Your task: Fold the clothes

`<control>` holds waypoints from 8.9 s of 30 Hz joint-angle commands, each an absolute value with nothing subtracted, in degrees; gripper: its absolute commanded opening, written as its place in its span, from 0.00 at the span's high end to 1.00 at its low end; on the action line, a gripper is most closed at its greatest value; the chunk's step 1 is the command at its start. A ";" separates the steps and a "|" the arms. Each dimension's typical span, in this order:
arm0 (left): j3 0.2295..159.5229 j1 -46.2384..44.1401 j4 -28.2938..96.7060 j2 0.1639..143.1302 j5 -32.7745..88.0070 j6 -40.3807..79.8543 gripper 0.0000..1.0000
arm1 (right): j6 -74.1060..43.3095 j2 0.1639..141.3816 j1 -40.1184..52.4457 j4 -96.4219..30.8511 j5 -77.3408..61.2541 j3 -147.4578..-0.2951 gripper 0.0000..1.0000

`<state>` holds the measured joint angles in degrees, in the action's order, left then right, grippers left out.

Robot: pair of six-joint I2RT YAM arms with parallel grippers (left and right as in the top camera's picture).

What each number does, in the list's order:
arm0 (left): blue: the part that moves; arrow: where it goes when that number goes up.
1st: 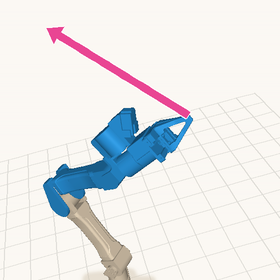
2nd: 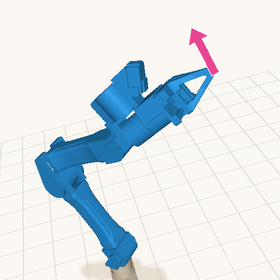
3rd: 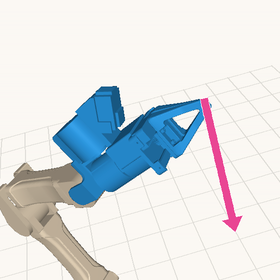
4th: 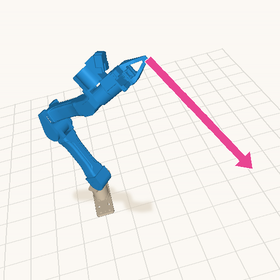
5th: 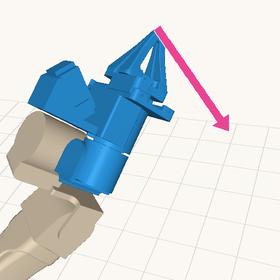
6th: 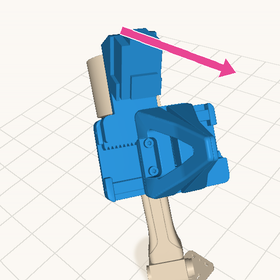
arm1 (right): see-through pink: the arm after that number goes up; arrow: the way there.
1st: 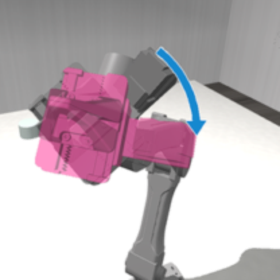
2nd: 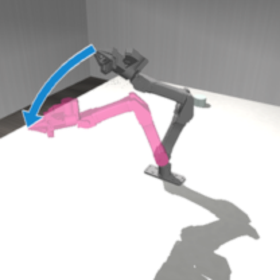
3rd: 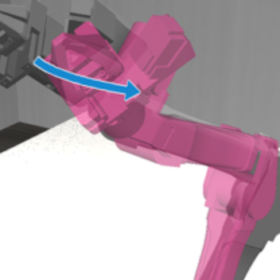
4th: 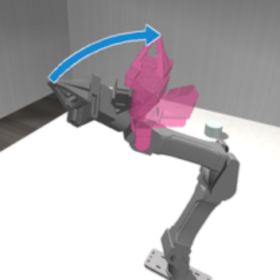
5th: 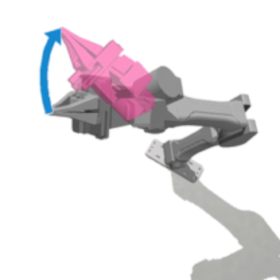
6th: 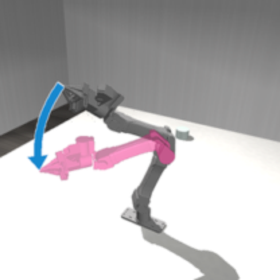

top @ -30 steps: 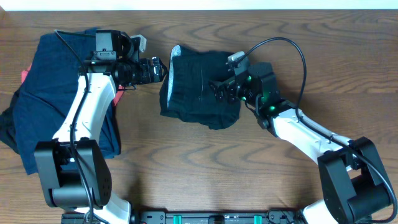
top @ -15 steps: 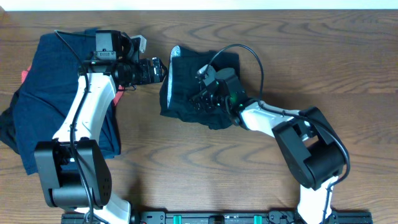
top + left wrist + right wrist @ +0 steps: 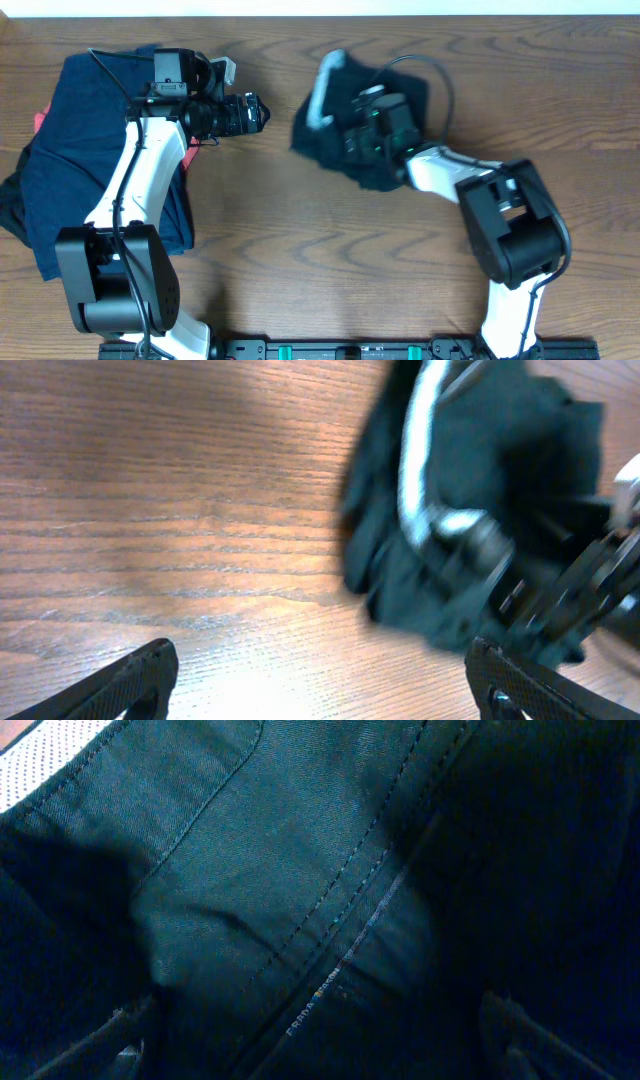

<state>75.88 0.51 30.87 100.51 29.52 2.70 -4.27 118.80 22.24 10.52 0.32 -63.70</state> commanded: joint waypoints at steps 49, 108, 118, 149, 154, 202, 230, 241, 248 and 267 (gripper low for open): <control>74.91 0.19 32.29 100.75 28.84 1.74 0.06 | -21.56 132.11 -16.53 26.24 12.47 -80.40 0.01; 73.60 0.19 33.80 100.79 28.84 1.72 0.05 | -17.34 127.20 -14.94 -12.60 3.95 -79.18 0.30; 73.60 0.19 33.80 100.79 28.84 1.74 0.05 | -14.79 127.20 -13.63 -11.07 -1.54 -79.29 0.29; 73.56 0.19 34.26 100.84 28.84 1.74 0.02 | -8.10 80.12 -12.38 -24.40 -31.14 -79.29 0.01; 73.56 0.19 34.28 100.84 28.84 1.74 0.02 | -8.14 70.76 -11.00 -25.10 -43.20 -79.29 0.01; 73.56 0.19 34.26 100.84 28.84 1.74 0.02 | -1.28 11.86 -3.99 -2.04 -11.40 -3.90 0.01; 73.56 0.19 34.26 100.84 28.84 1.72 0.02 | -1.63 0.38 -4.05 -3.25 -10.55 -0.32 0.01; 73.56 0.21 34.28 100.84 28.84 1.72 0.02 | -1.63 0.38 -4.05 -3.25 -10.55 -0.32 0.01; 73.17 -0.23 31.79 98.04 28.86 -1.74 0.02 | -1.63 0.38 -4.05 -3.25 -10.55 -0.32 0.01; 45.93 -5.96 1.30 64.51 30.61 -34.04 0.02 | -1.63 0.38 -4.05 -3.25 -10.55 -0.32 0.01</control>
